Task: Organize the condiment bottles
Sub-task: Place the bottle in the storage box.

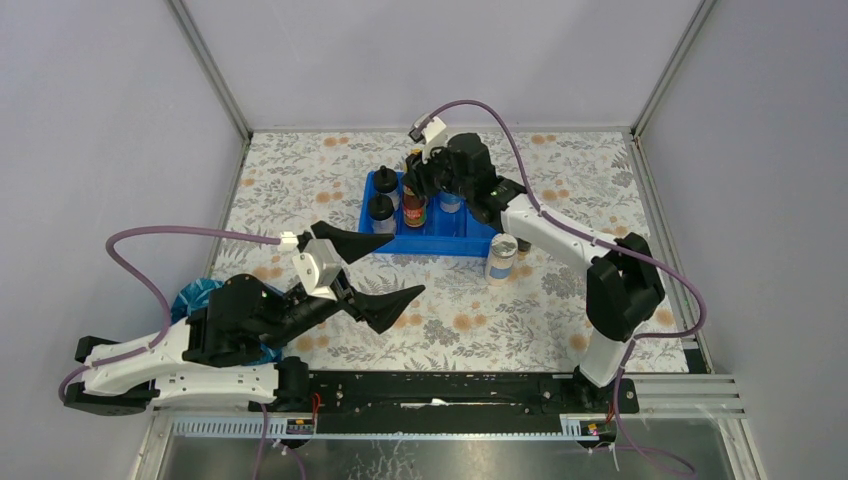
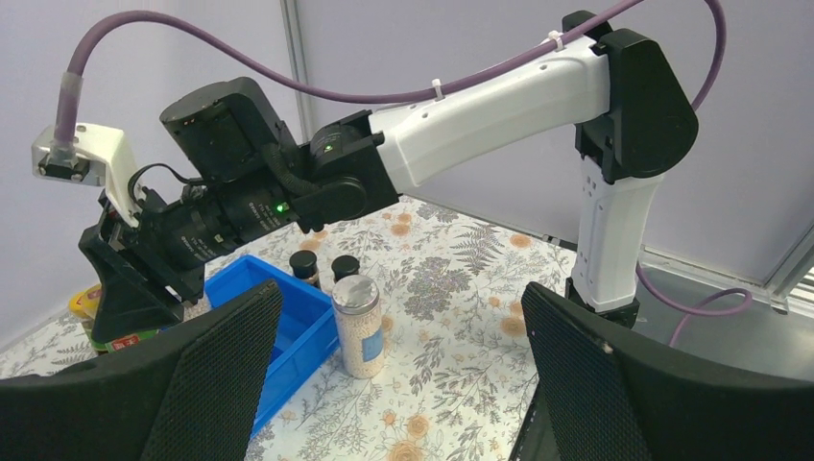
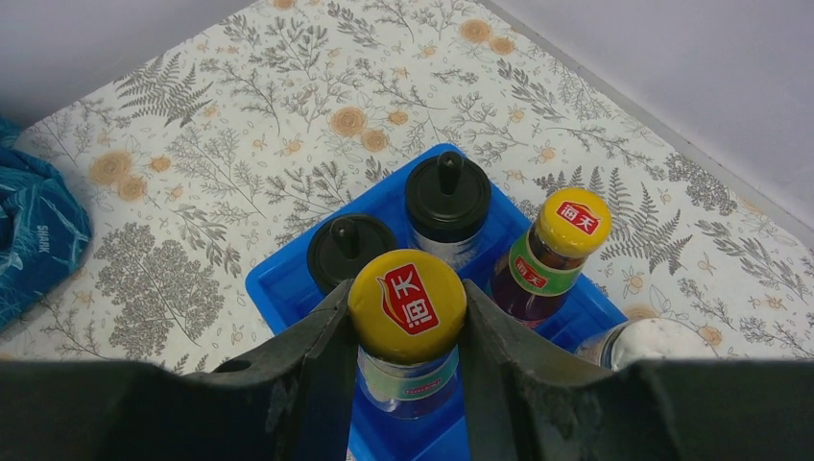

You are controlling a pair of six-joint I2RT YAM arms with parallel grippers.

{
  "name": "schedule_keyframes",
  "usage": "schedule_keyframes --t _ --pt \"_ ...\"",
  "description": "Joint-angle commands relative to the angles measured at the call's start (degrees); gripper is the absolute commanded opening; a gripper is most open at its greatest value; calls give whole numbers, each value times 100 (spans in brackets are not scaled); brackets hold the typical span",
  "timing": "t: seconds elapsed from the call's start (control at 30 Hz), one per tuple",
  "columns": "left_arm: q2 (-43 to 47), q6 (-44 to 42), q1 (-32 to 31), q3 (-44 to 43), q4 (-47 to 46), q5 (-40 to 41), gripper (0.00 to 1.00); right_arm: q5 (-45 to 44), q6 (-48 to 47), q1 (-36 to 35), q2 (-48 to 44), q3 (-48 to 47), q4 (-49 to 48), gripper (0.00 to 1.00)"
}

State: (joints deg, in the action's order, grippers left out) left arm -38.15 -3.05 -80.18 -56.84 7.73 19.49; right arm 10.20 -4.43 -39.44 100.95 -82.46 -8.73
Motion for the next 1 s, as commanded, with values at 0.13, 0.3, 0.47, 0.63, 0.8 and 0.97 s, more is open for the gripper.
schedule_keyframes --t 0.13,0.3,0.47,0.63,0.8,0.97 --pt "49 -157 47 109 27 28 98 228 -240 -56 149 -490 -981 0" --pt "78 -196 47 170 10 68 98 244 -346 -55 311 -495 -1033 0" --pt "80 -226 46 215 -3 97 99 259 -399 -56 392 -377 -1185 0" --pt "87 -266 47 256 -4 124 99 276 -460 -56 456 -219 -1366 0" --pt "73 -285 45 296 -34 145 99 234 -489 -55 476 -52 -1528 0" --pt "64 -291 47 322 -43 157 99 189 -498 -47 490 125 -1670 0"
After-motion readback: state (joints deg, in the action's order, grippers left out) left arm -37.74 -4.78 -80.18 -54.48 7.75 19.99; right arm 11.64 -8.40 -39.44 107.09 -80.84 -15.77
